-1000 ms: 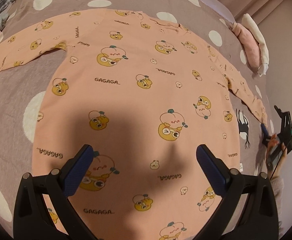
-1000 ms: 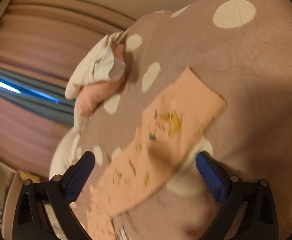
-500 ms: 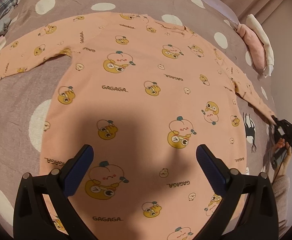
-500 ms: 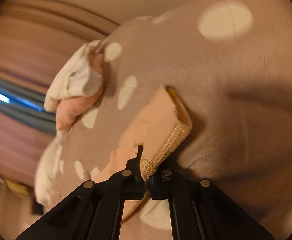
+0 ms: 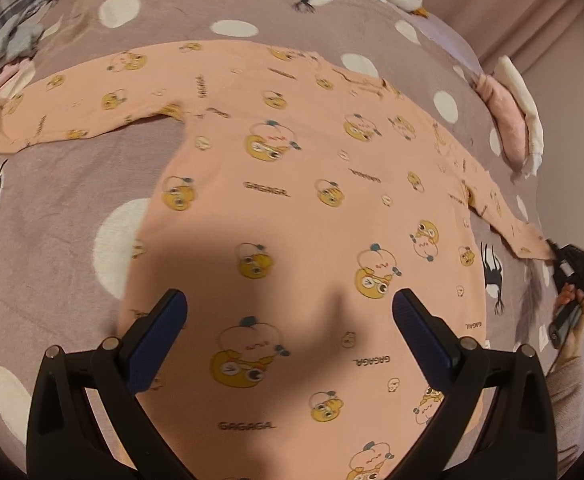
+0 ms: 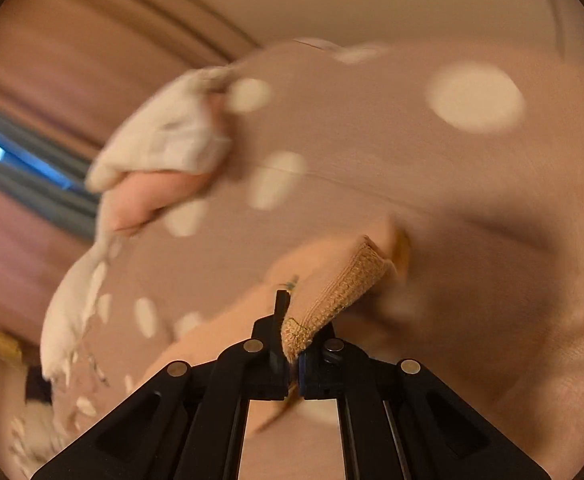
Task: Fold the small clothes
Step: 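Grasp a sleeve cuff with the right tool and fold it across the shirt body, then lay the sleeve down on the body and open the right tool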
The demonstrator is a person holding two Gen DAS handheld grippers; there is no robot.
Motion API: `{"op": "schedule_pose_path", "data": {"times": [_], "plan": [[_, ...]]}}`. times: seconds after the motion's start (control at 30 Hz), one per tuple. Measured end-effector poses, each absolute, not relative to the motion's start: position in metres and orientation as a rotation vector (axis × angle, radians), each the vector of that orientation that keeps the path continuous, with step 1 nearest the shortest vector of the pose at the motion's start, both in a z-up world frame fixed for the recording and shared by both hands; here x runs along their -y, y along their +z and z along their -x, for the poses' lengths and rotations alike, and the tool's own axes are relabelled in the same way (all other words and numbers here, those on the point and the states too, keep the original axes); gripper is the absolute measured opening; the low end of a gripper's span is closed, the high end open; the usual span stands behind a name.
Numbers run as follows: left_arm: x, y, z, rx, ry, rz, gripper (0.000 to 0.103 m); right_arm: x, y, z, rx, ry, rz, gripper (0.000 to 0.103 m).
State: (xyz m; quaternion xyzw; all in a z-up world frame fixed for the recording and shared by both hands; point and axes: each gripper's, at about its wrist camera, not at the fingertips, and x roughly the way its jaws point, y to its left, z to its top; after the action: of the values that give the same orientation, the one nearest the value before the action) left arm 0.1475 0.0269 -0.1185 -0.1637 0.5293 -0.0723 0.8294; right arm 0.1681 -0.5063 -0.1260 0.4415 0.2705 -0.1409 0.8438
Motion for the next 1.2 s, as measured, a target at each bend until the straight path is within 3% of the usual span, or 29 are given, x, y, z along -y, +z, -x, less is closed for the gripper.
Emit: {"op": "schedule_pose_path", "data": {"times": [0.23, 0.53, 0.73, 1.07, 1.1, 1.17, 1.2], "plan": [[-0.055, -0.112, -0.139, -1.094, -0.144, 0.387, 0.102, 0.415, -0.024, -0.214, -0.564, -0.143, -0.663, 0.003], [-0.098, -0.108, -0.133, -1.051, -0.116, 0.424, 0.102, 0.235, 0.025, -0.285, -0.61, 0.058, -0.327, 0.003], [-0.131, -0.115, -0.133, -1.047, -0.07, 0.473, 0.103, 0.112, -0.007, -0.314, -0.666, 0.144, -0.073, 0.003], [-0.164, -0.119, -0.132, -1.046, 0.0, 0.499, 0.102, -0.038, -0.136, -0.318, -0.872, 0.231, 0.372, 0.003], [-0.165, -0.118, -0.133, -1.044, 0.005, 0.496, 0.103, -0.04, -0.141, -0.316, -0.884, 0.232, 0.395, 0.006], [-0.167, -0.116, -0.136, -1.038, 0.019, 0.488, 0.103, -0.046, -0.154, -0.311, -0.916, 0.259, 0.453, 0.022], [-0.167, -0.115, -0.138, -1.038, 0.025, 0.486, 0.103, -0.047, -0.156, -0.309, -0.93, 0.282, 0.46, 0.036]]}}
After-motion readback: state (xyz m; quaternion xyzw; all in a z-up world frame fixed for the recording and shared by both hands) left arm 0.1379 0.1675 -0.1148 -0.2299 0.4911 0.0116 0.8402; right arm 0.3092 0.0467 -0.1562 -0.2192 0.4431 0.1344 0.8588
